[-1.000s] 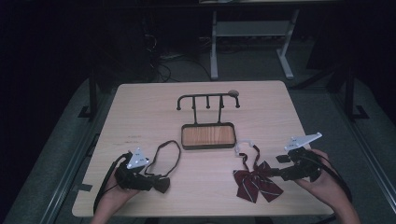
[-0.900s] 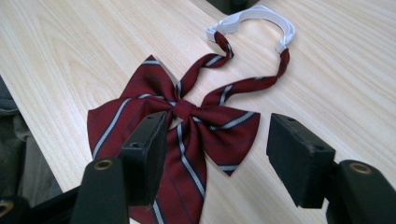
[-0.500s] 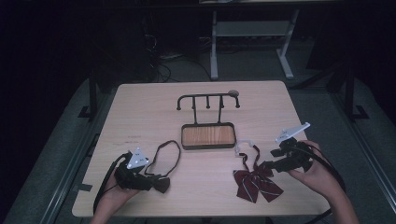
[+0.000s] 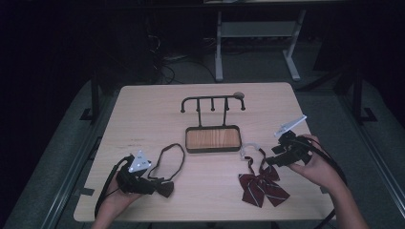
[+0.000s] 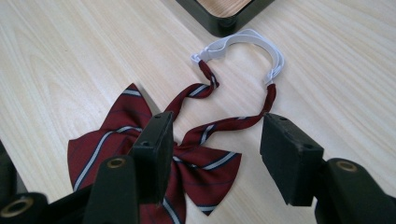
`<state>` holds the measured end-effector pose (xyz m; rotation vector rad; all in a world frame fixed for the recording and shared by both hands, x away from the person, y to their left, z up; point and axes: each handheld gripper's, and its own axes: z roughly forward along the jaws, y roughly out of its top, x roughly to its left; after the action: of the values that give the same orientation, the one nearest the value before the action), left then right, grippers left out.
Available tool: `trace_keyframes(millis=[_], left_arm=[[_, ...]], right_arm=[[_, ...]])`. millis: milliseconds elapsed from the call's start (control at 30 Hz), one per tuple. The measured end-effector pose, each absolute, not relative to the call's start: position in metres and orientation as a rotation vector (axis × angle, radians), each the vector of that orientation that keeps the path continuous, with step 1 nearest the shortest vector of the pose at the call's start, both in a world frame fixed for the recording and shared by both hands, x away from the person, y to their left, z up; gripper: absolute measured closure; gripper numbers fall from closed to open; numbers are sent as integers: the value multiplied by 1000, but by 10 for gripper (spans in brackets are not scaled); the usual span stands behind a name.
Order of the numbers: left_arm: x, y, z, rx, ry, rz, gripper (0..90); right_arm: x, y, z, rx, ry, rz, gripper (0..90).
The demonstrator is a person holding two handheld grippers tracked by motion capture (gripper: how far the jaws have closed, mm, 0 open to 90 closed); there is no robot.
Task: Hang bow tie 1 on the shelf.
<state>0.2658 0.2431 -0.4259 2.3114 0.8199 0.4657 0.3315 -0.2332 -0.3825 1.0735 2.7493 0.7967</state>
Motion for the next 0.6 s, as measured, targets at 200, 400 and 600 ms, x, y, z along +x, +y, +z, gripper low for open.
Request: trace_keyframes(millis=[200, 400, 600], left_arm=[[266, 243, -426, 2314, 820, 464, 243], [266, 243, -426, 2320, 820, 461, 243], [266, 243, -427, 2319, 821, 460, 242]], right_arm=[[343, -228, -383, 1067, 2772, 767, 443], [354, -226, -382, 1071, 2787, 741, 445], [361, -223, -378, 1062, 2797, 720, 447]])
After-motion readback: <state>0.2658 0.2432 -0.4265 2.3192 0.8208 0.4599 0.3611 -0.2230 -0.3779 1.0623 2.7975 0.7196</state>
